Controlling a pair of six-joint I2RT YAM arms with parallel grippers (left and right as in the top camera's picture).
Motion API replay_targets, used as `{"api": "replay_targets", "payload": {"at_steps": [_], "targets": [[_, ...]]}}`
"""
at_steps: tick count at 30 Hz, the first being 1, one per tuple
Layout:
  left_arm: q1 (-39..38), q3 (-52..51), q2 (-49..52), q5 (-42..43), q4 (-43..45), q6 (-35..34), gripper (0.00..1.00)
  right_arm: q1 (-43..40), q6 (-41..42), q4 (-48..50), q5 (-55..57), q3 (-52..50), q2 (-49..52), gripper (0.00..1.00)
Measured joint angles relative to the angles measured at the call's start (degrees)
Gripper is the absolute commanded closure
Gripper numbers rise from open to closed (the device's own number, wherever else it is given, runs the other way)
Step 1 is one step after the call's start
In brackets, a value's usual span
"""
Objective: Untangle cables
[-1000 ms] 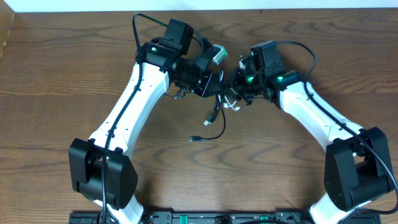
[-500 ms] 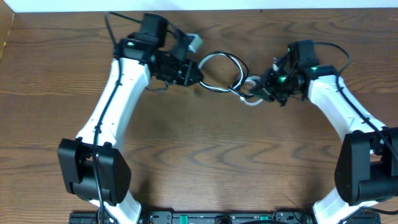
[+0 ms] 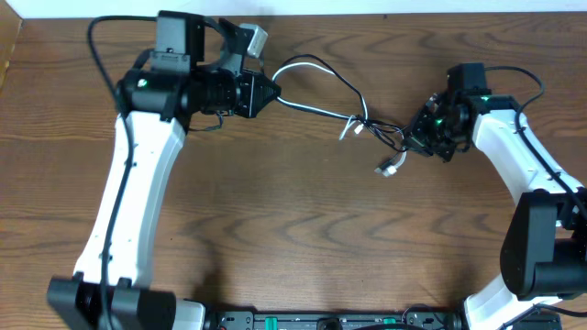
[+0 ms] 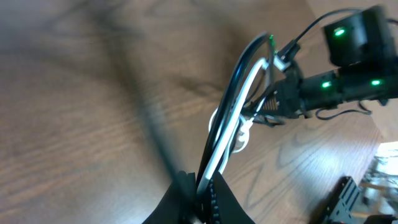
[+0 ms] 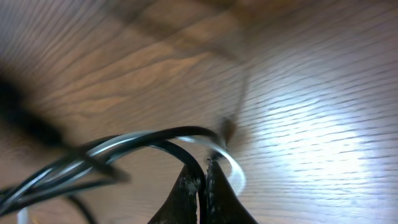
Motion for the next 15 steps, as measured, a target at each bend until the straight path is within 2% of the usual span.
{"api": "replay_targets", "payload": {"at_steps": [7,15], "targets": [[0.55,0.00,-4.02,-2.45,2.84,-5.92,0.92,-4.50,-3.61,-2.43,1.68,0.00,0.00,0.99],[-2.73,0.00,-3.52,-3.65,1.07,-10.78,0.92,-5.66,-9.01,-5.22,2.51,0.00,0.00,0.99]]}}
